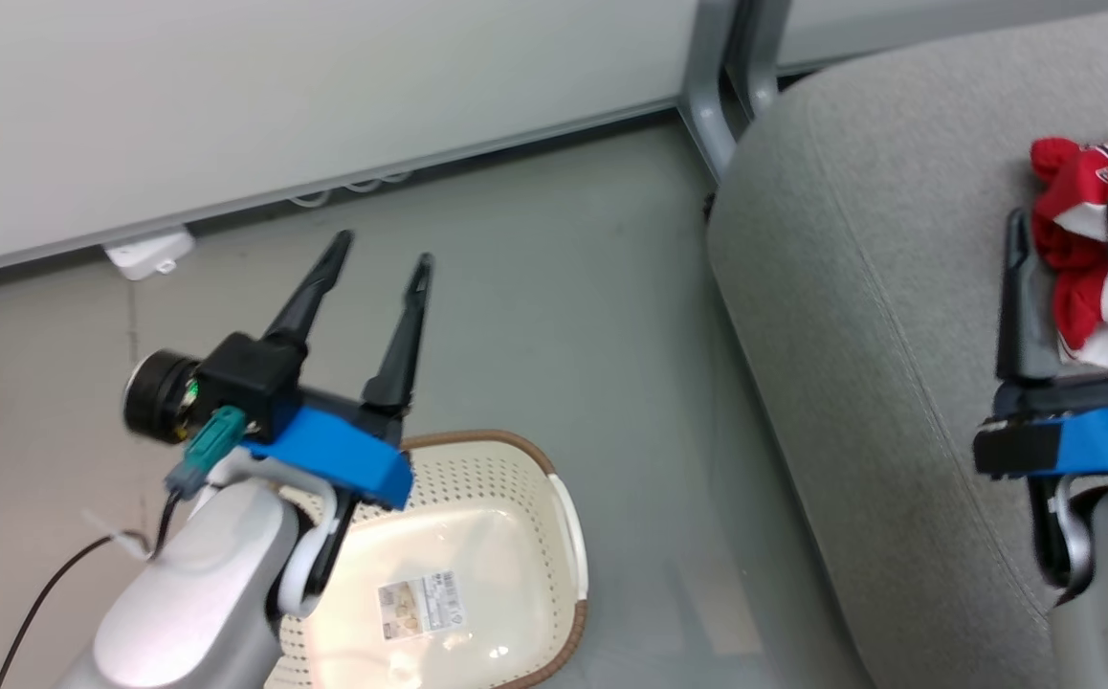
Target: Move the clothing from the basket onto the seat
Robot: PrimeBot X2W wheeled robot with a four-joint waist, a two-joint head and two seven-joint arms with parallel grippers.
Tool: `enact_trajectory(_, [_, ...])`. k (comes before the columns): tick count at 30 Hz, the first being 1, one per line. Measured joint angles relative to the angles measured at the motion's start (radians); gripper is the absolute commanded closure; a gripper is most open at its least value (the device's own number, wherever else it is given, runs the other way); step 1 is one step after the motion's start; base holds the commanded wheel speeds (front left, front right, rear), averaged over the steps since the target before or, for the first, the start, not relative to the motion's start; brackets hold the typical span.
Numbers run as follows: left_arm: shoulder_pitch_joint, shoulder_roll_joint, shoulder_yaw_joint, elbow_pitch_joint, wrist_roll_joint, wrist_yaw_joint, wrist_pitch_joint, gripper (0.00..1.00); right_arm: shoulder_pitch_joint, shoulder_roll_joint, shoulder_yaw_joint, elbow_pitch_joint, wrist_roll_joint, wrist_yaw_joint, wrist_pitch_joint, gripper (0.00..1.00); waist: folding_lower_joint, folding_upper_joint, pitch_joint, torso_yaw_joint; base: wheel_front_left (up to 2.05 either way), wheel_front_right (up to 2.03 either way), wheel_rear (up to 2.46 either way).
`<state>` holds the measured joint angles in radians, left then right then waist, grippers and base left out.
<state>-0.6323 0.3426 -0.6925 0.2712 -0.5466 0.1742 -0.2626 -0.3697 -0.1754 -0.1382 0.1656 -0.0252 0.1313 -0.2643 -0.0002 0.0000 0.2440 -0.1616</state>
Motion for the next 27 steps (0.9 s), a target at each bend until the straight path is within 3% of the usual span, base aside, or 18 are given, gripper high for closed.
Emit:
enact_trajectory(5, [0.128, -0.009, 0.151, -0.025, 0.045, 0.007, 0.000, 0.00, 0.043, 0.023, 0.052, 0.000, 0.008, 0.000, 0.000, 0.00, 0.0000, 0.0000, -0.059, 0.060, 0.00, 0.00, 0.00])
enact_trajectory(11, [0.257, -0.033, 0.284, -0.035, 0.108, -0.027, 0.000, 0.00, 0.110, 0.052, 0.073, -0.005, 0.022, 0.000, 0.000, 0.00, 0.0000, 0.0000, -0.123, 0.117, 0.00, 0.00, 0.00])
enact_trajectory(27, [0.496, -0.150, 0.472, -0.030, 0.254, -0.144, 0.000, 0.00, 0.296, 0.103, 0.059, 0.008, 0.064, 0.000, 0.000, 0.00, 0.0001, 0.0000, -0.240, 0.183, 0.00, 0.00, 0.00])
